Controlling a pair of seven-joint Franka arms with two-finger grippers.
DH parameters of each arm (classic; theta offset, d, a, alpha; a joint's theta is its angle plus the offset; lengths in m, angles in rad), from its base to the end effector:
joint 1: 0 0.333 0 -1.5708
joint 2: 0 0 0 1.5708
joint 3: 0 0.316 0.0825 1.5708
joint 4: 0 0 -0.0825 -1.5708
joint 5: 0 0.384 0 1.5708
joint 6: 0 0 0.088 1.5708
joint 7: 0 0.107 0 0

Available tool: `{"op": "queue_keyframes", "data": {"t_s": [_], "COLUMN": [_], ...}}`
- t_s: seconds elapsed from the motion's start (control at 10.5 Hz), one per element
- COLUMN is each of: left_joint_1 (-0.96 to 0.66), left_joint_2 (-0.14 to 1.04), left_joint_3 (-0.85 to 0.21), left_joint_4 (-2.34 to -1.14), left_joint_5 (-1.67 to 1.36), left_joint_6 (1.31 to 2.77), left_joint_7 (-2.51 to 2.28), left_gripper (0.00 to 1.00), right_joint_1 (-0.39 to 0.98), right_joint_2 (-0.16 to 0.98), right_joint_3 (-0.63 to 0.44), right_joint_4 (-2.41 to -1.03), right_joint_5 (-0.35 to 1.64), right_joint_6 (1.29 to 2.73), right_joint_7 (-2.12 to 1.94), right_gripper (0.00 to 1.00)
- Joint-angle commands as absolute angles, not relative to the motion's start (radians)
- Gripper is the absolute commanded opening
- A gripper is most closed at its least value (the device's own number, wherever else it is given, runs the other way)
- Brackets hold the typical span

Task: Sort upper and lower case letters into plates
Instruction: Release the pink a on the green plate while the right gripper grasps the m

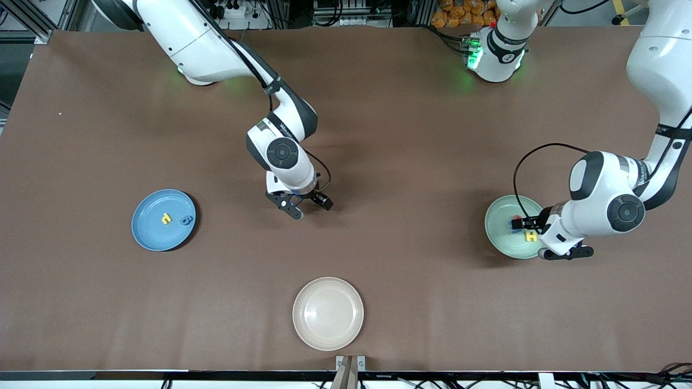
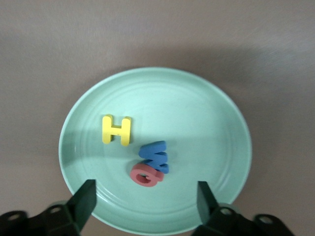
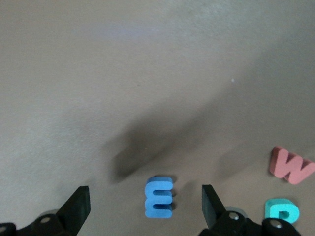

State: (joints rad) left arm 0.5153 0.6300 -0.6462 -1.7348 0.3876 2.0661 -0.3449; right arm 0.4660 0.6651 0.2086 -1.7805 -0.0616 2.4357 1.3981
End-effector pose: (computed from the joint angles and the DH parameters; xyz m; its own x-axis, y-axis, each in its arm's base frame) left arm 0.6462 -0.0266 0.2618 0.9860 0.0639 -0.1541 0.0654 -0.9979 0.0043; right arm 0.5204 0.4030 0.1892 0.7494 -0.6565 -0.0856 -0.6601 -0.7509 -0.0208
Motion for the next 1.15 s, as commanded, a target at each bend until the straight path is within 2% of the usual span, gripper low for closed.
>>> {"op": "queue_keyframes", "data": {"t_s": [0.0, 0.29, 0.57, 1.05], "left_joint_1": [0.439, 0.377, 0.379, 0.385], "left_joint_2": [0.504, 0.460, 0.420, 0.327], "left_joint_3": [-0.653, -0.704, -0.787, -0.860], "left_joint_4": [-1.727, -1.669, -1.663, -1.643], "left_joint_5": [0.407, 0.397, 0.396, 0.388], "left_joint_6": [1.987, 1.893, 1.858, 1.827], "left_joint_7": [-0.406, -0.489, -0.544, -0.558], "left_gripper": [1.00, 1.00, 1.00, 1.00], "right_joint_1": [0.482, 0.502, 0.508, 0.520], "right_joint_2": [0.644, 0.647, 0.655, 0.670], "right_joint_3": [0.198, 0.189, 0.181, 0.181], "right_joint_4": [-1.801, -1.799, -1.799, -1.799], "right_joint_5": [-0.060, -0.064, -0.081, -0.089], "right_joint_6": [2.404, 2.411, 2.416, 2.431], "right_joint_7": [1.479, 1.480, 1.479, 1.479], "right_gripper": [1.00, 1.00, 1.00, 1.00]}}
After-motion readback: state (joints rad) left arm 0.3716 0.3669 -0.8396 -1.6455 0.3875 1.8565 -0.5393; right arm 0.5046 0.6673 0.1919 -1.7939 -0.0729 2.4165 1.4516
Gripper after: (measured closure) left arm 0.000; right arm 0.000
